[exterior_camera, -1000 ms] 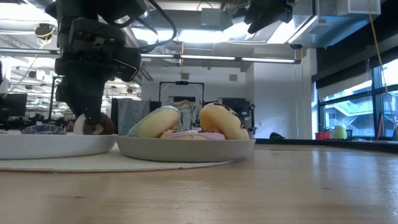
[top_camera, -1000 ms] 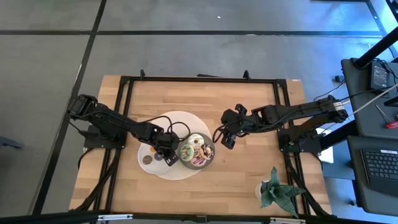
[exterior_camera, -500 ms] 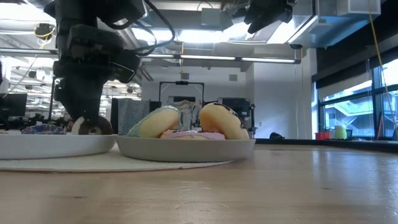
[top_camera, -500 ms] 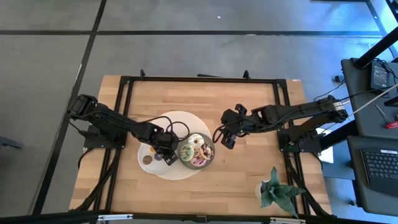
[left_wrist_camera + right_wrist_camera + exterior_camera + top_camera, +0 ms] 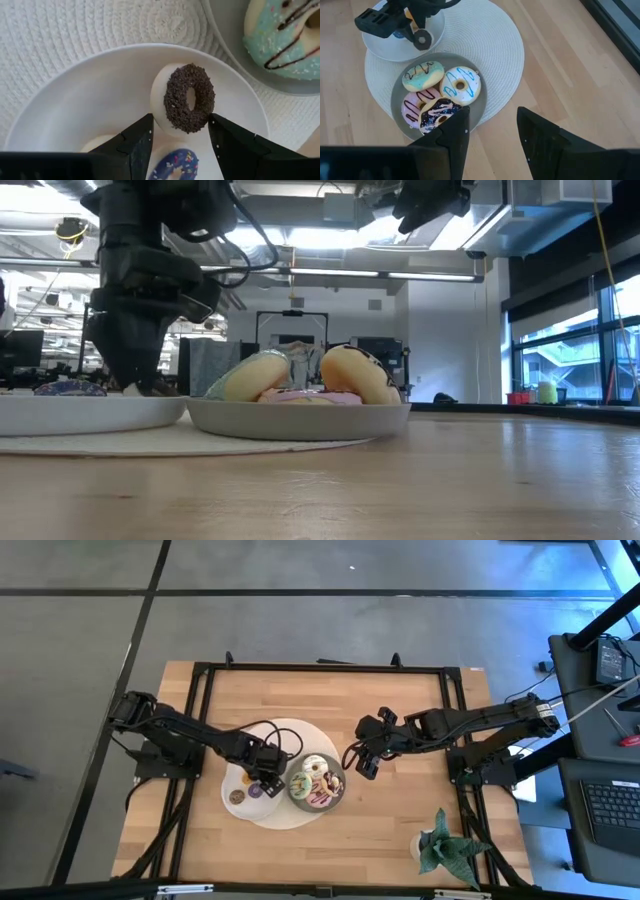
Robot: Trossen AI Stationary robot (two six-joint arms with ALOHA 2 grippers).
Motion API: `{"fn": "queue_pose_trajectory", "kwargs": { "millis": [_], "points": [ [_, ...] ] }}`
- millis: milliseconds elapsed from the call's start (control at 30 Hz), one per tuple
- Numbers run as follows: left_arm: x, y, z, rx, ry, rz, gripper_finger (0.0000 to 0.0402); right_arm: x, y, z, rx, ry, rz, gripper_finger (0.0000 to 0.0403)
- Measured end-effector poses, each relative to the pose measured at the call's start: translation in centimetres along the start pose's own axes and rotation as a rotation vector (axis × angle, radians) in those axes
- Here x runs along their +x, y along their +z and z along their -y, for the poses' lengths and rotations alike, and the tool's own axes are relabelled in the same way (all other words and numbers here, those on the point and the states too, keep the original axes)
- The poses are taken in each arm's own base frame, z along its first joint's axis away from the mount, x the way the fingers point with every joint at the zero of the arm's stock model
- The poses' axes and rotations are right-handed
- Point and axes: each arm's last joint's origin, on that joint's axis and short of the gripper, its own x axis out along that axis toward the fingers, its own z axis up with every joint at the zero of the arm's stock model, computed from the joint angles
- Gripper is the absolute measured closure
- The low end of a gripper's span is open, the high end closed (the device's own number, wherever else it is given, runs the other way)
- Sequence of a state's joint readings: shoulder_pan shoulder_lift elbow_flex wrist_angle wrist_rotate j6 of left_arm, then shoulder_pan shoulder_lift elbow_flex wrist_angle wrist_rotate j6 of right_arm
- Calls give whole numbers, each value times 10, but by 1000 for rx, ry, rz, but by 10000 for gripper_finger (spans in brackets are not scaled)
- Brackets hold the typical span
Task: Pick & Place donuts
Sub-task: Put the small black donuts on the white plate, then return to Home Position
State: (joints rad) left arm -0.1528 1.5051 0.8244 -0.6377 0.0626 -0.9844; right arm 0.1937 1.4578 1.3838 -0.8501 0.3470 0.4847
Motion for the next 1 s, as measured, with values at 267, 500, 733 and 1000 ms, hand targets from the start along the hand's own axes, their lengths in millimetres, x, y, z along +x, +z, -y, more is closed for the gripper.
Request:
{"fn": "queue_pose_trajectory", "kwargs": {
  "millis": [267,500,733,1000],
  "points": [
    [-1,4,-7,-19,29,-9,216,0,0,0,0,0,0,237],
    [-1,5,-10,-31,43,-30,219,0,0,0,0,0,0,237],
    [-15,0,-16,-39,80,-10,217,0,0,0,-3,0,0,237],
    [-74,-4,-15,11,-105,197,217,-5,-3,1,-134,56,-42,237]
  ]
}}
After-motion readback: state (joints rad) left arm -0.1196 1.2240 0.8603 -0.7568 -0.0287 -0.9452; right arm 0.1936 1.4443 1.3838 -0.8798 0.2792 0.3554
